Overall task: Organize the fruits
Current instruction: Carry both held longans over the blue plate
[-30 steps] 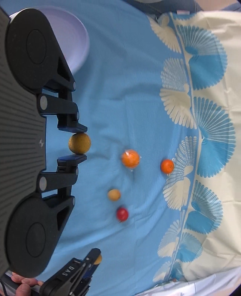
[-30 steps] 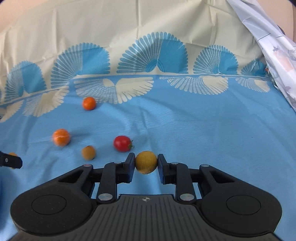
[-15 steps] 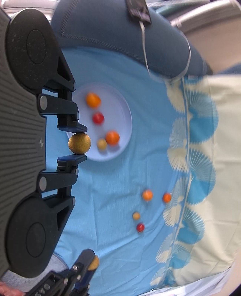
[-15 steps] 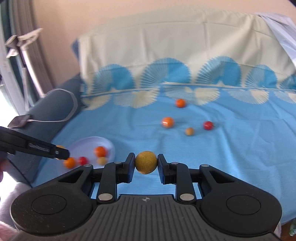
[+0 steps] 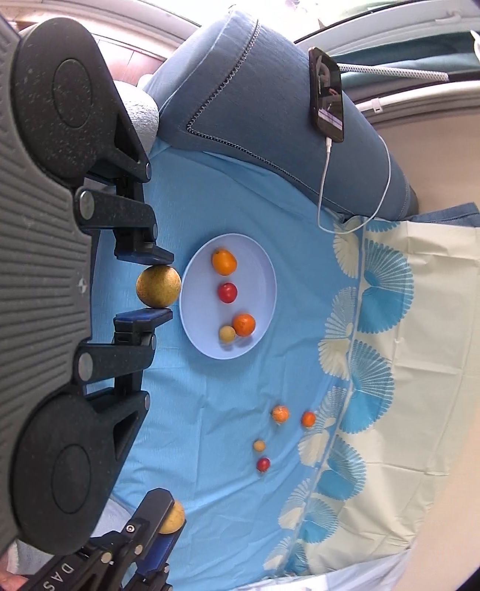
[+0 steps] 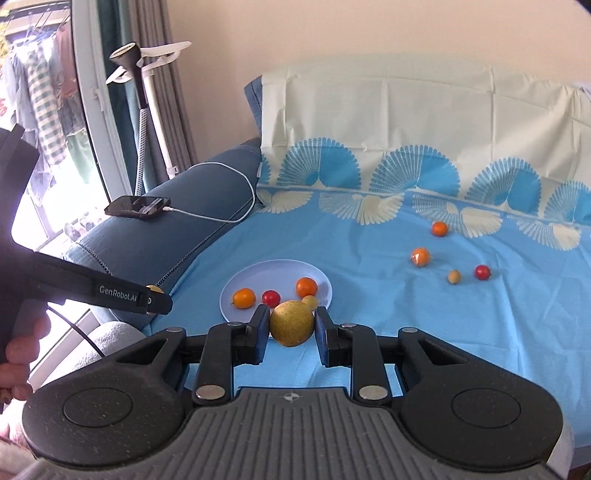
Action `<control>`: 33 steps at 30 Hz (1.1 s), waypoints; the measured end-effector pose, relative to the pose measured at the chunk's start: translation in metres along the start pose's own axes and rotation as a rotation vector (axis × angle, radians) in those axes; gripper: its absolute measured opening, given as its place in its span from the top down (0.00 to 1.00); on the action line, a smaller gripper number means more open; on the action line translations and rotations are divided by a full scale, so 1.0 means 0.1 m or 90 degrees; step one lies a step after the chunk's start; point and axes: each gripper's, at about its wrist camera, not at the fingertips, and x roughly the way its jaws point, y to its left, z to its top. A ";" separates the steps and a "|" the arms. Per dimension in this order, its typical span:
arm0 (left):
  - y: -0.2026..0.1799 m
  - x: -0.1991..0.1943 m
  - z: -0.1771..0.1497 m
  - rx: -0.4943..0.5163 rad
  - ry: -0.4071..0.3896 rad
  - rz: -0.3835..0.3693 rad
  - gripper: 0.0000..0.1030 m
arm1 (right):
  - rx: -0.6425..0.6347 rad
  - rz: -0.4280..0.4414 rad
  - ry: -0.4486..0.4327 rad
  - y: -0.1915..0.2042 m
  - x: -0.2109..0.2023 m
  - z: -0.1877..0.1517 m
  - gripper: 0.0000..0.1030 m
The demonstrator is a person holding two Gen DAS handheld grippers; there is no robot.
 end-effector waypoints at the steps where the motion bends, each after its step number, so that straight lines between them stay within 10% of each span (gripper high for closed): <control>1: 0.01 -0.03 -0.01 -0.003 -0.005 -0.003 0.74 | -0.006 -0.004 -0.003 0.03 -0.03 -0.01 0.74; 33: 0.05 -0.11 -0.02 -0.006 -0.023 -0.020 0.74 | -0.026 -0.017 -0.004 0.14 -0.12 -0.01 0.74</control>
